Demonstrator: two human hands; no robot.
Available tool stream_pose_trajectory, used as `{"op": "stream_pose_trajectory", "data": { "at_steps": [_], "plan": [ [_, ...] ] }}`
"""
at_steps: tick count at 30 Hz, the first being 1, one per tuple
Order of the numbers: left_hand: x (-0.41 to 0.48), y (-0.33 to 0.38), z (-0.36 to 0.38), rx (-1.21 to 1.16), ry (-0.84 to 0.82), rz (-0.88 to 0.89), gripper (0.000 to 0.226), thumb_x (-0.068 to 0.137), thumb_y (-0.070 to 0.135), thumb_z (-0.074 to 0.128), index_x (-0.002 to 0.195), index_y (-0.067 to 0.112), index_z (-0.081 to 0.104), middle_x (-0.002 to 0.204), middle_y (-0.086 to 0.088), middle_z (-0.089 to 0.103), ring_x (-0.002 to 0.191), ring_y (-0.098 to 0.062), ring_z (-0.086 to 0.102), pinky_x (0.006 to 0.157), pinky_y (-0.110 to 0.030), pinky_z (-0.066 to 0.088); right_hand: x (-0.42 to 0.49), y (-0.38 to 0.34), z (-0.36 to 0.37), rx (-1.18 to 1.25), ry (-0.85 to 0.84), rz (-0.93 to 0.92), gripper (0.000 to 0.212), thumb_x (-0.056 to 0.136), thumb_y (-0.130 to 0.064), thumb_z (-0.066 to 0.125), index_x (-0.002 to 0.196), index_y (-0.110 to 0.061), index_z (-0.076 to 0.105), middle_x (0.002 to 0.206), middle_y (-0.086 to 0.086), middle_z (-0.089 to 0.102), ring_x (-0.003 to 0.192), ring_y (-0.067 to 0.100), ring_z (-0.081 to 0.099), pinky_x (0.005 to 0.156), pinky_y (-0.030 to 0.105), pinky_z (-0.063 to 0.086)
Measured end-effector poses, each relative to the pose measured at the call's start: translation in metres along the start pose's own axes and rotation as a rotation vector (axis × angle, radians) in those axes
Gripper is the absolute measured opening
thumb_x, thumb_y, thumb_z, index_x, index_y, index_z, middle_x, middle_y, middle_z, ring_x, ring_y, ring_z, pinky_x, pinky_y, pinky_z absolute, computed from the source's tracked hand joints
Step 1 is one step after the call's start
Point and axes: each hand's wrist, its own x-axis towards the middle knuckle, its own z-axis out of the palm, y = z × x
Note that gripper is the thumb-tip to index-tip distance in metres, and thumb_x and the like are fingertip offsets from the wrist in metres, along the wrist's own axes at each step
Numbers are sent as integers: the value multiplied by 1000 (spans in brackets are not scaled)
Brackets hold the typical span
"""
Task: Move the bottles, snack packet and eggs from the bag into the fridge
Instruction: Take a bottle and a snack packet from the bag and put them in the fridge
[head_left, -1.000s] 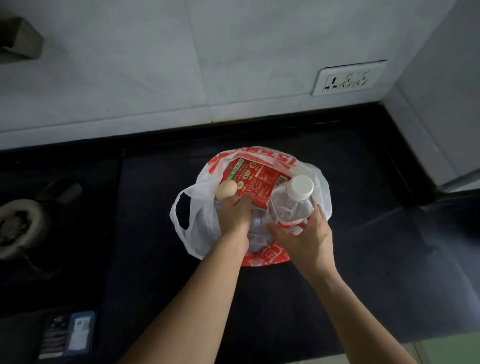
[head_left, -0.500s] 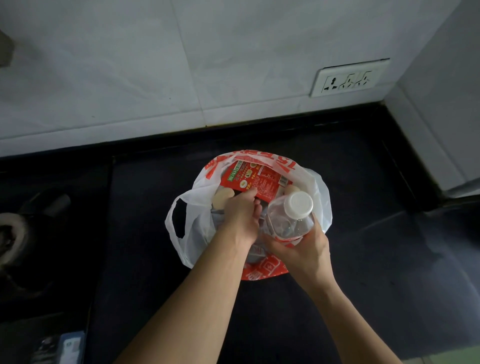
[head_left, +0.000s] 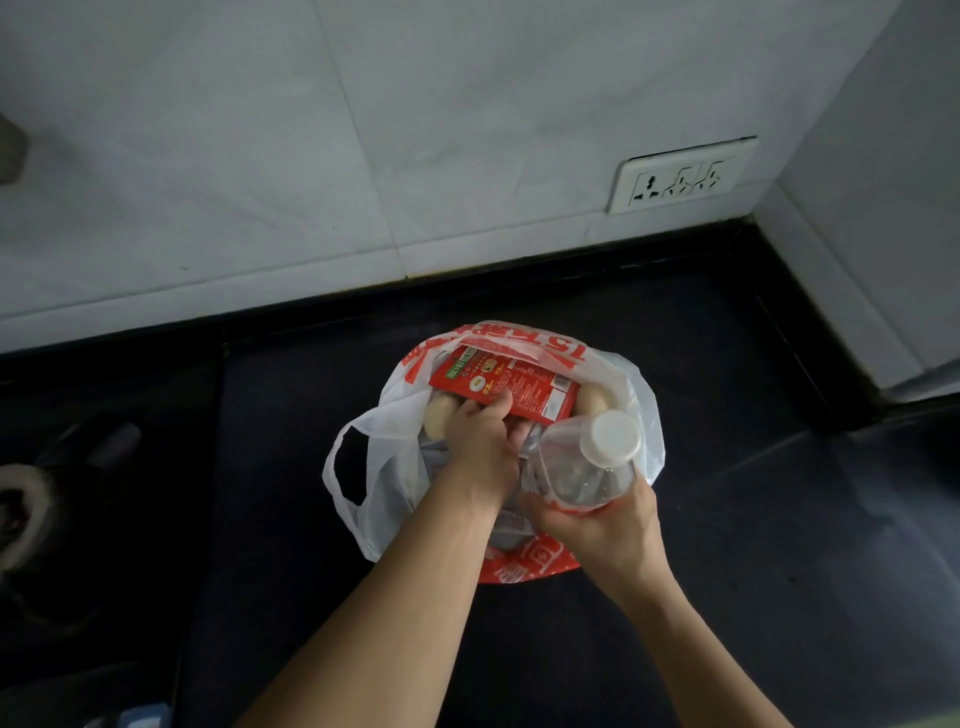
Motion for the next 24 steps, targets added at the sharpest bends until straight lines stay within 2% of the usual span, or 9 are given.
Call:
{"op": "stream_pose_trajectory", "data": {
  "at_steps": [4, 7, 11, 14, 16, 21, 24],
  "plan": [
    [-26, 9, -6, 23, 28, 57, 24, 97, 13, 63, 121, 16, 62, 117, -11, 72, 104, -26, 73, 95, -44, 57, -6, -2, 0, 7, -8, -8, 58, 64, -10, 94, 112, -22, 63, 101, -17, 71, 94, 7, 71, 73, 19, 58],
    [-42, 11, -12, -4, 42, 43, 25, 97, 10, 62, 122, 11, 62, 115, -12, 73, 102, -25, 73, 89, -37, 60, -15, -12, -2, 64, 10, -7, 59, 65, -21, 93, 116, -16, 64, 104, -13, 73, 98, 11, 71, 77, 23, 59],
    [-60, 5, -22, -8, 83, 26, 22, 97, 11, 62, 119, 13, 62, 109, -9, 75, 102, -24, 72, 87, -38, 58, -29, -26, -8, 113, 30, -16, 65, 64, -39, 88, 118, -13, 64, 105, -9, 74, 97, 13, 72, 76, 22, 58],
    [-75, -1, -31, -28, 84, 14, 22, 98, 13, 61, 120, 16, 63, 110, -8, 75, 103, -23, 72, 83, -37, 57, -42, -26, -18, 105, 28, 0, 62, 65, -26, 95, 116, -9, 63, 102, -4, 74, 93, 14, 73, 72, 24, 59],
    [-87, -6, -39, -35, 67, 22, 24, 98, 15, 60, 122, 17, 63, 114, -9, 74, 104, -22, 72, 83, -37, 57, -51, -28, -26, 122, 22, -1, 60, 64, -21, 92, 114, -6, 63, 100, -1, 74, 92, 16, 73, 71, 23, 59],
    [-127, -14, -59, -97, -106, 51, 36, 100, 14, 55, 136, 12, 54, 128, -18, 66, 117, -32, 66, 89, -44, 59, -70, -40, -49, 148, 35, -18, 63, 64, -35, 89, 113, -6, 60, 101, 2, 71, 90, 23, 71, 72, 27, 58],
    [-157, -14, -62, -143, -212, 36, 37, 102, 12, 49, 139, 11, 52, 133, -20, 63, 121, -34, 63, 91, -42, 59, -82, -50, -67, 164, 52, -15, 68, 59, -38, 87, 115, -11, 60, 101, -1, 70, 93, 21, 70, 75, 25, 58]
  ]
}}
